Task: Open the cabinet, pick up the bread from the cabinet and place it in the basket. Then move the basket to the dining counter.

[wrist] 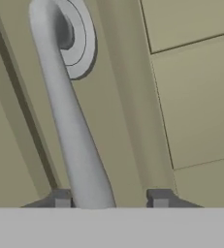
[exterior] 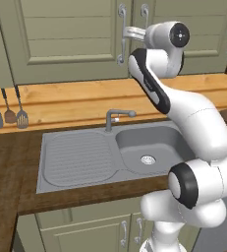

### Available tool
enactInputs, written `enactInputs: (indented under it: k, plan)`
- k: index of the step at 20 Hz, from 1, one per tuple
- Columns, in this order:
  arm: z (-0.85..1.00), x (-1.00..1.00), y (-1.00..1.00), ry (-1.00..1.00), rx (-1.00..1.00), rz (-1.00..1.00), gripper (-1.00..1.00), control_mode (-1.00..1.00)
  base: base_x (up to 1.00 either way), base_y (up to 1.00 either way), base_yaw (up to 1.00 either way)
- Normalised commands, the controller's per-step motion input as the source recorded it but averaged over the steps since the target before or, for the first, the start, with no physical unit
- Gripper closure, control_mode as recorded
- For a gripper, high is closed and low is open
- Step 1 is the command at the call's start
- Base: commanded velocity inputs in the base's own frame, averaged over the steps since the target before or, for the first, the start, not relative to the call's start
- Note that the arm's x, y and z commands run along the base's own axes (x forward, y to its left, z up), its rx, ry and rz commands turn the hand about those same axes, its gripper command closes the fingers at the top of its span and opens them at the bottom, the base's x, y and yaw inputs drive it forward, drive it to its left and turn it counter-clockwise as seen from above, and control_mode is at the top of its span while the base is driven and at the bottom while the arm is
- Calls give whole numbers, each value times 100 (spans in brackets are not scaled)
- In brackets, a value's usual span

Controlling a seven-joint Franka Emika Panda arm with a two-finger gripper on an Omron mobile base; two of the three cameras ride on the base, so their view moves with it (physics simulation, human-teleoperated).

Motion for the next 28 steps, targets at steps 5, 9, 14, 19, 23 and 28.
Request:
enactInputs:
  k: [5, 9, 14, 19, 23, 28]
  plan:
    - [-1, 28, 0, 0, 0, 0, 100, -100, 0, 0, 0]
    - [13, -47, -32, -2, 1, 0, 100, -100, 0, 0, 0]
    - [47, -100, -65, -4, 7, 0, 100, -100, 0, 0, 0]
    - [59, -100, -99, 1, 4, 0, 100, -100, 0, 0, 0]
    - [65, -100, -100, 7, 2, 0, 100, -100, 0, 0, 0]
    - [78, -100, -100, 19, 9, 0, 100, -100, 0, 0, 0]
